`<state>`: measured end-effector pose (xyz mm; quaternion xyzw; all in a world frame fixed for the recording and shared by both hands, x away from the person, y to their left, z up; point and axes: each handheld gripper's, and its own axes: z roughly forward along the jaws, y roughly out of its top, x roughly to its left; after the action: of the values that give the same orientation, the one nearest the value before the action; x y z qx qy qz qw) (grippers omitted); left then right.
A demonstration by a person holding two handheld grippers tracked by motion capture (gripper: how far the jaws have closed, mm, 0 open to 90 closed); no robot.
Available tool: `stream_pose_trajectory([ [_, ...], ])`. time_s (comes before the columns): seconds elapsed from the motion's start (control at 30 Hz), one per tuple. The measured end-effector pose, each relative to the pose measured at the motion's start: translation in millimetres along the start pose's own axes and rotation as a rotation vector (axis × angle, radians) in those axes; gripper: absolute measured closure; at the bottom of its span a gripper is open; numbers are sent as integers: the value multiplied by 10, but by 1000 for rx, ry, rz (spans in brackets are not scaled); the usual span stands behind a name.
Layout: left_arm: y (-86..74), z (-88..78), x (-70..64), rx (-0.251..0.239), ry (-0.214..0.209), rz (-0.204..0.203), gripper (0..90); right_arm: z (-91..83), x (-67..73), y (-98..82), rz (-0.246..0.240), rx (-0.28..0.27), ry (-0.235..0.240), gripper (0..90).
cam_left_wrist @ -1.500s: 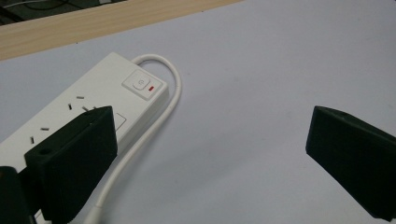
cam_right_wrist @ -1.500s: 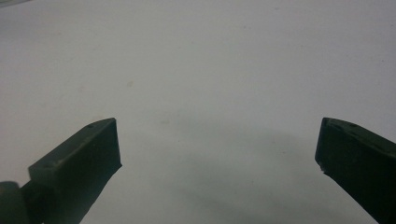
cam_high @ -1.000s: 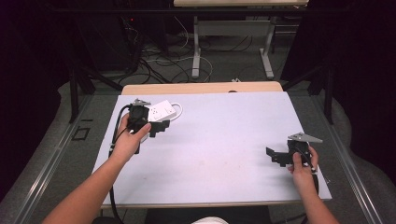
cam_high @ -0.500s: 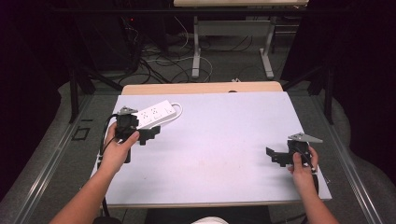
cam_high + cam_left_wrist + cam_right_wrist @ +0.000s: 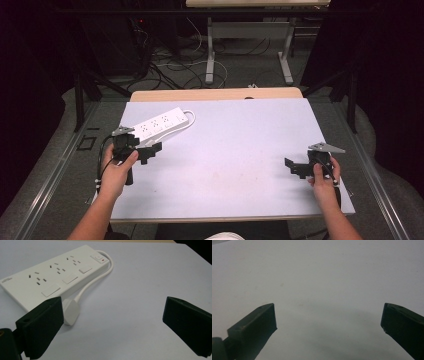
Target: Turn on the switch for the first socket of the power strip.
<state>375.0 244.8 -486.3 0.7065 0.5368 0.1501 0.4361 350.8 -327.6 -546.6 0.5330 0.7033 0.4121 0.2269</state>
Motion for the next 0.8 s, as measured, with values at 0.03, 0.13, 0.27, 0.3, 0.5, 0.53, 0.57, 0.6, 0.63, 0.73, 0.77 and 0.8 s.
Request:
stream_pose_trajectory([
  [0.03, -21, -7, 24, 3, 6, -4, 32, 1, 1, 0, 1, 0, 1, 0],
  [0.13, -94, -12, 93, -17, 18, -23, 33, 8, 1, -1, 1, -4, -5, 0],
  [0.27, -164, -13, 142, -31, 41, -29, 33, 6, 0, -2, 2, -2, -3, 0],
  [0.3, -185, -8, 152, -33, 45, -29, 32, 7, 1, -1, 2, -1, -2, 0],
  [0.5, -313, 27, 222, -26, 52, -47, 33, 4, -5, -3, -4, -1, 0, 0],
  [0.53, -326, 26, 230, -20, 60, -47, 32, 3, 0, -3, 3, 2, 0, 0],
  [0.57, -337, 28, 236, -22, 66, -47, 33, 7, 5, -2, 8, 1, -3, 0],
  [0.6, -345, 28, 252, -24, 71, -34, 33, 7, -2, -2, 0, 0, -2, 0],
  [0.63, -358, 31, 258, -31, 74, -41, 32, 13, 8, -4, 6, -8, -10, 0],
  [0.73, -394, 40, 291, -36, 87, -35, 32, 13, 1, -3, -2, -11, -9, 0],
  [0.77, -404, 44, 300, -35, 92, -30, 32, 4, -7, -2, -7, 0, 0, 0],
  [0.8, -419, 52, 306, -37, 91, -36, 32, 7, -3, -1, -1, 0, -2, 0],
])
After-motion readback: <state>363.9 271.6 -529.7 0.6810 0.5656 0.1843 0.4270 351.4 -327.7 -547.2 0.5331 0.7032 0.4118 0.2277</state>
